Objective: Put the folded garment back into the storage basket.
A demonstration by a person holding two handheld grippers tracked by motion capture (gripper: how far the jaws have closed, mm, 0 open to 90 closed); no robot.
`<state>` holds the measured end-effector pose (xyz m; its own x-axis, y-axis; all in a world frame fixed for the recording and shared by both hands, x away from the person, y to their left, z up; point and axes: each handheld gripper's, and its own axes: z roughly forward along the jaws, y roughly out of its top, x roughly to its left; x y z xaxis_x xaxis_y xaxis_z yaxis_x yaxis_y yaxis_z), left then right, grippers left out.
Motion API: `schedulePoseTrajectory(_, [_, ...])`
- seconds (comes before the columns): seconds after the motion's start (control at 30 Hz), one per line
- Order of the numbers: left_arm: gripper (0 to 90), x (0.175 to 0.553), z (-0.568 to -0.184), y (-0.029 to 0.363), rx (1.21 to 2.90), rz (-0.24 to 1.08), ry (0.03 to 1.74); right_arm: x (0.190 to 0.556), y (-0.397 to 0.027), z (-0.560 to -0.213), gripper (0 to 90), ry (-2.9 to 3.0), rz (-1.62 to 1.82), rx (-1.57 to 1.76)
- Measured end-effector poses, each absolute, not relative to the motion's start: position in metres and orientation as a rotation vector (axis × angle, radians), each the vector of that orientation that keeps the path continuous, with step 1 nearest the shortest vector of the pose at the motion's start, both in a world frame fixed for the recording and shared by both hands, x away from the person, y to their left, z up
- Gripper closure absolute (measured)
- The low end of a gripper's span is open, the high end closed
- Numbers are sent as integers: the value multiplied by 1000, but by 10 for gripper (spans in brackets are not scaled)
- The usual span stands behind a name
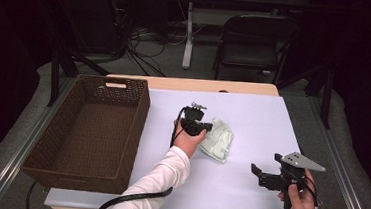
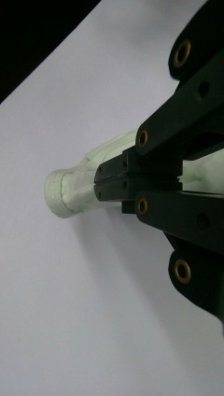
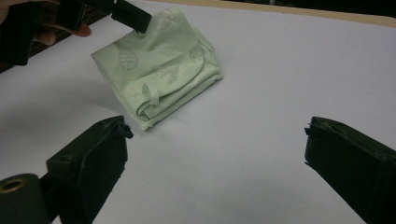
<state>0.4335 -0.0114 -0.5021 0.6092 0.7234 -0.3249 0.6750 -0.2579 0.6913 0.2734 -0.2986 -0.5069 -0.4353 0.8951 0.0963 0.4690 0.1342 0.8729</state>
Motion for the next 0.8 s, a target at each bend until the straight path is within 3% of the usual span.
schedulePoseTrajectory(0.8, [900,420,-466,-24,1969,54,972,273,-299,-507,54,1954,1241,1298])
